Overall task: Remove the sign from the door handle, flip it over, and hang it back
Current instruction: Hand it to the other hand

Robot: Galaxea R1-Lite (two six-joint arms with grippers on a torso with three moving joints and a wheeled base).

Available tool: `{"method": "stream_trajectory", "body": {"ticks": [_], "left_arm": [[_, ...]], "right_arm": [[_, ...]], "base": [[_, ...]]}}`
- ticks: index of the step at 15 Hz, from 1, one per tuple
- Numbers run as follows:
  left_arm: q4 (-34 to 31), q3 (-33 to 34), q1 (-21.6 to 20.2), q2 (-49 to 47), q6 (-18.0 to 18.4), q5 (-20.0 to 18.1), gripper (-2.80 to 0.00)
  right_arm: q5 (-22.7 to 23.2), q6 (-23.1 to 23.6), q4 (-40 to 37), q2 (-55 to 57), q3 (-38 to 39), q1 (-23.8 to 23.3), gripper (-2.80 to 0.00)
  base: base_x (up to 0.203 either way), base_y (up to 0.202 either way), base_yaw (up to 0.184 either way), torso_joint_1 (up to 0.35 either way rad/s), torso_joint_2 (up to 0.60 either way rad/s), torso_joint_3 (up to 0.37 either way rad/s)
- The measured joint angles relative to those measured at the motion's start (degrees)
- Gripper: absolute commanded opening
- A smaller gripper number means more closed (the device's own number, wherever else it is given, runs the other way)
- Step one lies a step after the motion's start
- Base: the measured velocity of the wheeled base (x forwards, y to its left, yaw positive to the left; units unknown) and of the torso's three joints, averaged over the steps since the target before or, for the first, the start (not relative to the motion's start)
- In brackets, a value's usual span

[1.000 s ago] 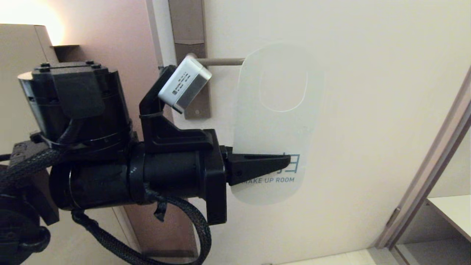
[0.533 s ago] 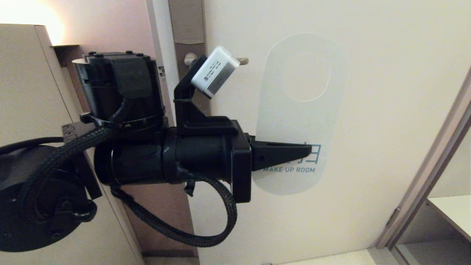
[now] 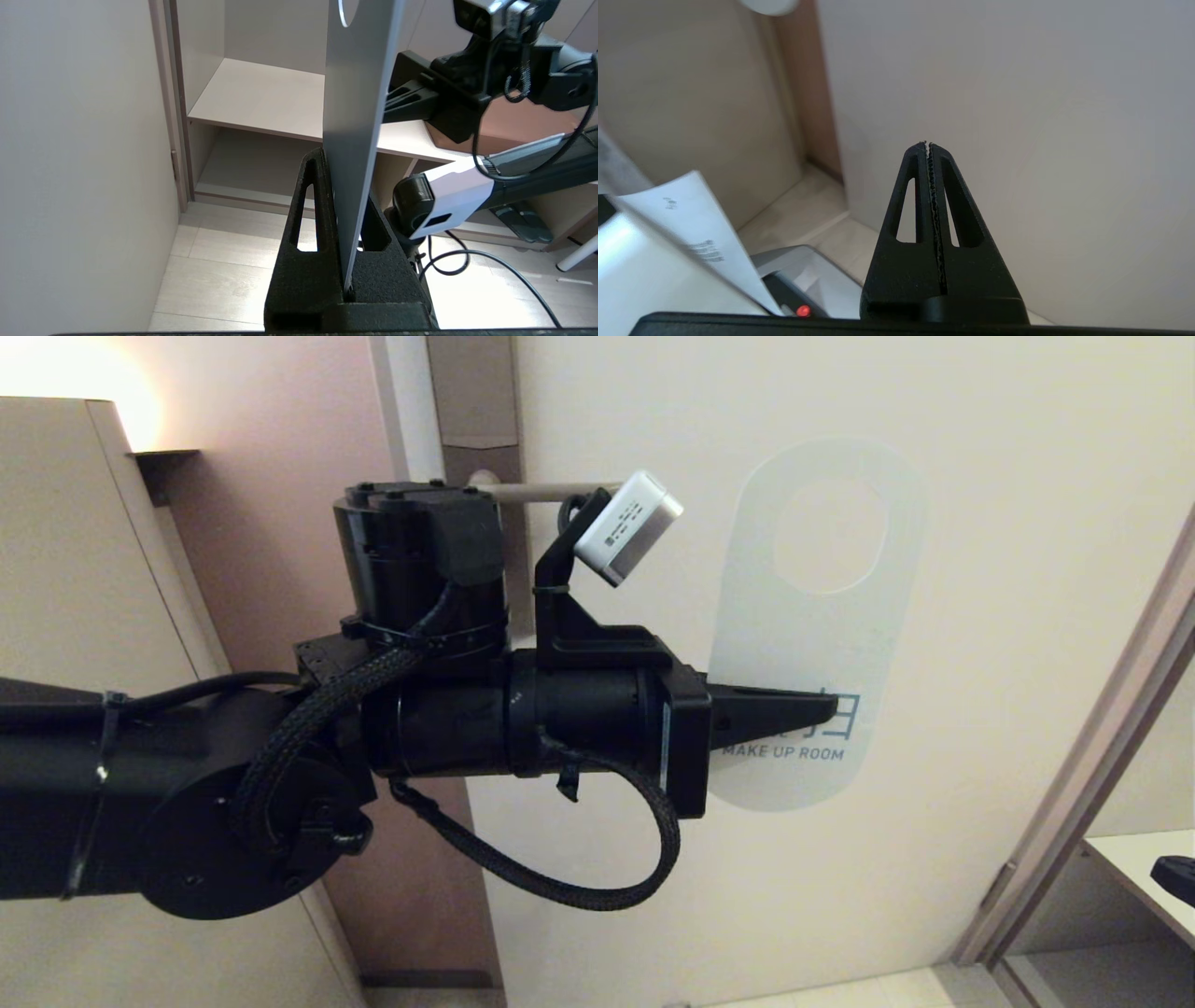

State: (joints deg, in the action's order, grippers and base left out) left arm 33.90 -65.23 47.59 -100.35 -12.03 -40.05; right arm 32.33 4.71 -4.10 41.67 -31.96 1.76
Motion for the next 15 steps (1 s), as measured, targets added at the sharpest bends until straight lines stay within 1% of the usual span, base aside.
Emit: {"method": "stream_trajectory", "body": {"ticks": [4,6,11,12,15], "left_arm": [[0.0,-0.4,0.1,-0.9,0.0,0.0,-2.8],[0.0,-0.4,0.1,-1.0,0.0,0.0,-2.8],[0.0,-0.4,0.6,-1.2,0.0,0.0,-2.8],[0.0,-0.4,0.8,-1.2,0.0,0.0,-2.8],[0.0,-0.3,0.9,-1.2,0.0,0.0,-2.8]], "right_arm": [[-0.3,0.1,0.0,4.0,-2.5,6.0,-2.8],[-0.4,0.1,0.0,5.6,-3.6,8.0,-2.8],[-0.3,0.2,0.2,7.8,-4.6,9.2,-2.8],[-0.3,0.1,0.2,8.1,-4.6,9.3,0.0],[-0.4,0.4,0.2,8.5,-4.5,9.3,0.0]], "base": [[0.0,0.0,0.0,0.0,0.0,0.0],[0.0,0.0,0.0,0.0,0.0,0.0],[0.0,0.0,0.0,0.0,0.0,0.0],[0.0,0.0,0.0,0.0,0.0,0.0],[0.0,0.0,0.0,0.0,0.0,0.0]]}}
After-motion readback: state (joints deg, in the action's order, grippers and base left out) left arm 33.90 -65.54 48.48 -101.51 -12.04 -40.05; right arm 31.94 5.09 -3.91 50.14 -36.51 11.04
